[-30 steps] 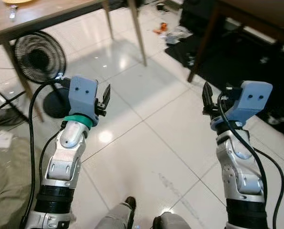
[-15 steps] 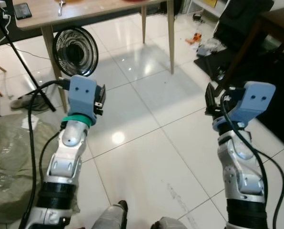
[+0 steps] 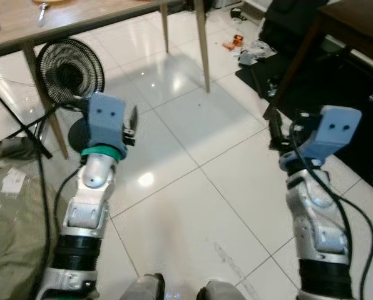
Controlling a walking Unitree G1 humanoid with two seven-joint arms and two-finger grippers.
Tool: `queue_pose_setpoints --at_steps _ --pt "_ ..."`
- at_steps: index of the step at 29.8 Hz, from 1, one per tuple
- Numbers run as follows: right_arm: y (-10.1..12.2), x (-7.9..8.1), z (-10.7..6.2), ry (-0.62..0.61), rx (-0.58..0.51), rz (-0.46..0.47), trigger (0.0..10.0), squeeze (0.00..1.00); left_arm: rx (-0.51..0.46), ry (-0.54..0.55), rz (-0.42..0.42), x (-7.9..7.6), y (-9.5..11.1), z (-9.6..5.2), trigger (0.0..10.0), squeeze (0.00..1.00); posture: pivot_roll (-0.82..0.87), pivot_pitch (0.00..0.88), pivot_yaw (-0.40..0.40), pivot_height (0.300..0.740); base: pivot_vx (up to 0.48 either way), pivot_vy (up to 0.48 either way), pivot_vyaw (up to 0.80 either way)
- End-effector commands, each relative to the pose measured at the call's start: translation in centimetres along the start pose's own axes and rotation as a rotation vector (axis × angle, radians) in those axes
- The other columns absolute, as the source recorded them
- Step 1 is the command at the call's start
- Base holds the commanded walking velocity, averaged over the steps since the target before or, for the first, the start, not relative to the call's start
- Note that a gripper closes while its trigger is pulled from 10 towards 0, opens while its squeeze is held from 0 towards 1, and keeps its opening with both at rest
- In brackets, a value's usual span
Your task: Setting the table
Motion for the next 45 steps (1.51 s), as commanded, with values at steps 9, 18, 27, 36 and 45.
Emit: queue_pose_setpoints --at_steps 9,18,27,36,45 --pt "0.0 0.8 0.0 0.026 -0.003 0.008 10.0 0.00 0.022 0.036 0.019 1.1 -0.5 -0.2 10.0 0.00 0.01 0.004 0.039 0.740 0.459 0.000 0.08" --pt "-0.1 1.3 0.1 0.046 -0.001 -0.009 10.0 0.00 0.020 0.040 0.023 1.2 -0.5 -0.3 10.0 0.00 0.02 0.005 0.035 0.740 0.461 0.000 0.80" --pt "-0.2 1.1 0.4 0.023 0.015 0.009 10.0 0.00 0.019 0.042 0.021 1.2 -0.5 -0.4 10.0 0.00 0.02 0.007 0.034 0.740 0.461 0.000 0.27" --pt "-0.8 0.1 0.3 -0.045 0.050 0.005 10.0 0.00 0.021 0.034 0.021 1.1 -0.5 -0.4 10.0 0.00 0.02 0.009 0.039 0.740 0.461 0.000 0.00" --pt "-1.4 -0.1 -0.1 -0.031 0.070 -0.111 10.0 0.00 0.034 0.012 0.023 1.0 -0.7 -0.5 10.0 0.00 0.02 0.012 0.037 0.740 0.461 0.000 0.00"
Point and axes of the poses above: a point about 5 cm out from each wrist's last joint towards the gripper, its own z axis pointing out of the wrist towards the gripper, its own y axis along the axis of the wrist's last joint, x = y × z, the point moved 1 cm from there along z, pointing out of the wrist towards the gripper, and after that the axes turned 11 degrees about -z, right-handed, at the moved point
